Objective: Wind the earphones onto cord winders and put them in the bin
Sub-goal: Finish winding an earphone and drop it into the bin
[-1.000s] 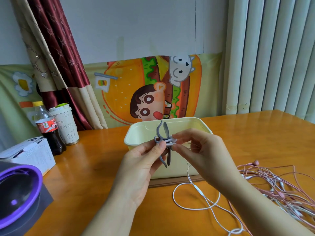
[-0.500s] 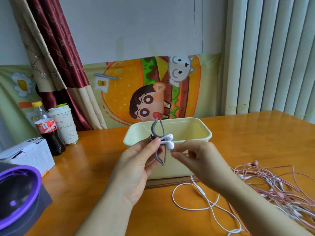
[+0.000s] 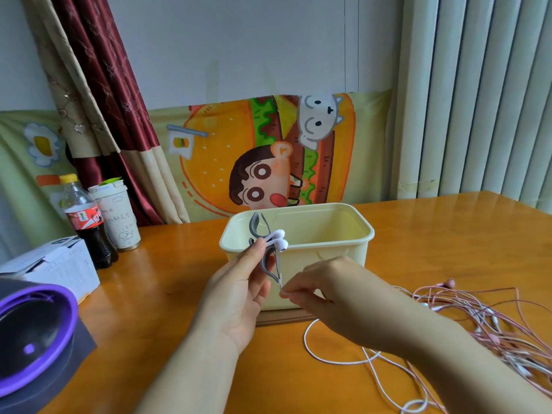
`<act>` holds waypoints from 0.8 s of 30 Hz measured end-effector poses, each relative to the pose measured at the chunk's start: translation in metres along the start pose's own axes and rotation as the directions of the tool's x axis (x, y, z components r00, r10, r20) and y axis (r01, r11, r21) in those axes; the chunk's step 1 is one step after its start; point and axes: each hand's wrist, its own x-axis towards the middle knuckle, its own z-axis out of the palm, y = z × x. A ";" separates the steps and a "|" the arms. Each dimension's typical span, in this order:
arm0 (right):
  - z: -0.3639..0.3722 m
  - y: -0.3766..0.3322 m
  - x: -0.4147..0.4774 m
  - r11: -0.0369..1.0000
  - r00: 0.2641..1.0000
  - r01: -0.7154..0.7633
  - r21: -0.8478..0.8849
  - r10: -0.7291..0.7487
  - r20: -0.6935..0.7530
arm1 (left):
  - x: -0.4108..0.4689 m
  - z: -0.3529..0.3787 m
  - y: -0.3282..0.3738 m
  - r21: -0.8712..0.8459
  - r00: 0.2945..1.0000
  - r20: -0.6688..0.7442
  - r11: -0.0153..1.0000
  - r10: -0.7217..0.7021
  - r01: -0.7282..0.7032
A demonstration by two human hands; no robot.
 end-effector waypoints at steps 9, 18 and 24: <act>-0.012 -0.008 -0.005 1.000 0.998 -0.014 -0.014 0.015 0.057 | -0.002 0.001 0.000 -0.069 0.997 0.014 0.995 -0.075 0.076; -0.046 0.004 -0.009 0.983 0.913 -0.079 0.164 0.138 -0.383 | -0.016 0.007 -0.004 0.430 0.932 0.282 0.839 0.227 -0.334; -0.046 0.015 -0.008 0.950 0.853 -0.082 0.303 0.224 -0.472 | -0.021 0.012 -0.005 0.495 0.893 0.413 0.778 0.180 -0.386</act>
